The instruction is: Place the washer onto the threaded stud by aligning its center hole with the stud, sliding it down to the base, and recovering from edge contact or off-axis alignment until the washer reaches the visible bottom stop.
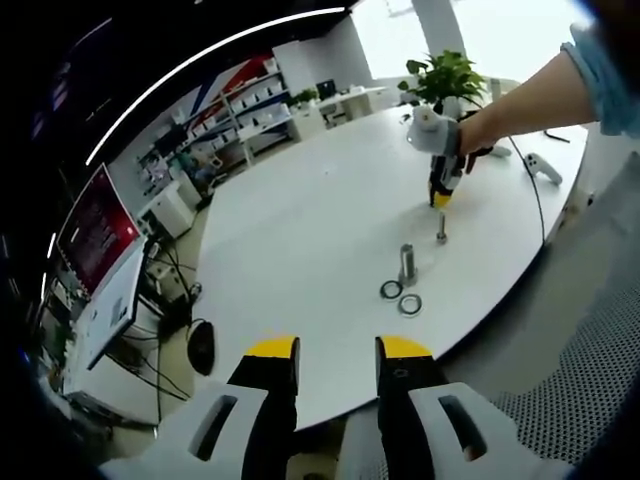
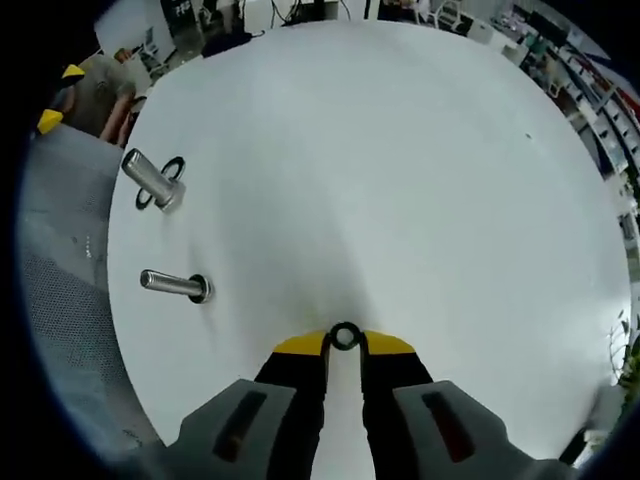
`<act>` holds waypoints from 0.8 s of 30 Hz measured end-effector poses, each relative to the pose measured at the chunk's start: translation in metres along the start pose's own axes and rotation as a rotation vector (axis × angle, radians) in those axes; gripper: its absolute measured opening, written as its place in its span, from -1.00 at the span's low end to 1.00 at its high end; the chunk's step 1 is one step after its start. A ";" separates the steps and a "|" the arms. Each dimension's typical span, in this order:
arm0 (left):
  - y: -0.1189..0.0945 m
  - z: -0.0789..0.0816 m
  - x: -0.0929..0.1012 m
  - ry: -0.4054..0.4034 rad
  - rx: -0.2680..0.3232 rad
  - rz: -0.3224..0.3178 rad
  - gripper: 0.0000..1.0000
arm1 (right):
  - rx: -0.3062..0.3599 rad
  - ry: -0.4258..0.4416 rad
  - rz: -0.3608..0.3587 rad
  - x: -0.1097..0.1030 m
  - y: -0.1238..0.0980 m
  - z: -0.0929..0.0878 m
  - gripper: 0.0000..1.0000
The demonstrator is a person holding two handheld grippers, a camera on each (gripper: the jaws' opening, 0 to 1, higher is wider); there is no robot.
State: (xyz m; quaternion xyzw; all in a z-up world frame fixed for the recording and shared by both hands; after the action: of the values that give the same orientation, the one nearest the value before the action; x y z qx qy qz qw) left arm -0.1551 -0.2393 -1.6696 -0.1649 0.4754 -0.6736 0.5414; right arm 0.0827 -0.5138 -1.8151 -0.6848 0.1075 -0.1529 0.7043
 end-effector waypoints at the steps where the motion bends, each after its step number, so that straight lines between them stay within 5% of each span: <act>1: 0.001 -0.001 0.000 -0.001 -0.009 -0.001 -0.43 | -0.010 -0.004 -0.006 0.000 0.000 0.001 -0.72; 7: 0.001 -0.001 0.001 0.013 -0.014 0.001 -0.43 | -0.075 0.007 -0.023 -0.002 0.000 0.005 -0.71; 16: 0.001 -0.001 0.002 0.021 -0.015 -0.002 -0.43 | -0.024 0.079 -0.082 -0.001 0.002 0.001 -0.71; 24: 0.000 0.000 0.002 0.023 -0.002 0.001 -0.43 | -0.039 0.057 -0.030 -0.022 0.003 -0.008 -0.71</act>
State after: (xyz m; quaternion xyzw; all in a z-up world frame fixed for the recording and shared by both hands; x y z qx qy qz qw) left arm -0.1556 -0.2411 -1.6703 -0.1574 0.4824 -0.6747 0.5359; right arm 0.0596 -0.5127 -1.8194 -0.6953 0.1204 -0.1807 0.6851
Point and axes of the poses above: the point that each gripper's makers call its tool centre point, and the gripper's own axes: y roughly forward along the fingers, x roughly to its right, z roughly out of its top, the point moved 4 cm from there along -y, roughly backward along the fingers, and after that the axes turned 15 degrees about -x, right-handed, at the moved point
